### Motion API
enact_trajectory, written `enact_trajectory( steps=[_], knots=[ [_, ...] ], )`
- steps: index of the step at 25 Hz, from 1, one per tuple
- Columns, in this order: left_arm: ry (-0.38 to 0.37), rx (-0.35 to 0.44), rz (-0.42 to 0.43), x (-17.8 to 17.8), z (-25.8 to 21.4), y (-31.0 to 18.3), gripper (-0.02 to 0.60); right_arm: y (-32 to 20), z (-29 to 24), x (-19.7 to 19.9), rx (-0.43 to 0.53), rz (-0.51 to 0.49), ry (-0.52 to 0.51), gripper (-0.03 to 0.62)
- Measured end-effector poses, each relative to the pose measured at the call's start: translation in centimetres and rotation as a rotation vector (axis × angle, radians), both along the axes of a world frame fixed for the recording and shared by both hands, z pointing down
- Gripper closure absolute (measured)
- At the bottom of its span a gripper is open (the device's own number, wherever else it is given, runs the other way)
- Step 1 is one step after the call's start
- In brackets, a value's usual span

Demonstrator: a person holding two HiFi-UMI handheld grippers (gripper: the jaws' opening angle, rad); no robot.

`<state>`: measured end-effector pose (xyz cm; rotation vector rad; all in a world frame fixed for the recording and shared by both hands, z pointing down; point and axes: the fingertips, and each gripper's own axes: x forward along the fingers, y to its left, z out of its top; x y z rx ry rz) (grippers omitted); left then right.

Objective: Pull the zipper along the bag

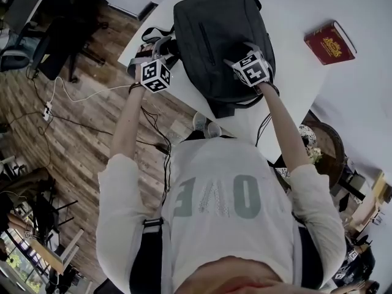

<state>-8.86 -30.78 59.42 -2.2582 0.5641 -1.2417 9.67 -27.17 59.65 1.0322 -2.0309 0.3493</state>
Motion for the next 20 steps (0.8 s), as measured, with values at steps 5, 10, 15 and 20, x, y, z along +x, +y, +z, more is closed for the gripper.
enact_trajectory(
  steps=[5, 10, 15, 20],
  knots=[
    [0.075, -0.031, -0.026, 0.2, -0.7, -0.4, 0.233, 0.0, -0.1, 0.0, 0.003, 0.000, -0.006, 0.227],
    [0.058, -0.091, 0.016, 0.6, 0.5, 0.7, 0.352, 0.0, -0.1, -0.2, 0.007, 0.001, -0.008, 0.227],
    [0.108, -0.212, 0.031, 0.8, 1.7, 2.0, 0.510, 0.0, -0.2, -0.3, 0.012, 0.000, -0.010, 0.227],
    [0.051, -0.189, 0.113, 1.1, 2.0, 2.2, 0.517, 0.0, 0.0, -0.3, 0.013, -0.001, -0.012, 0.227]
  ],
)
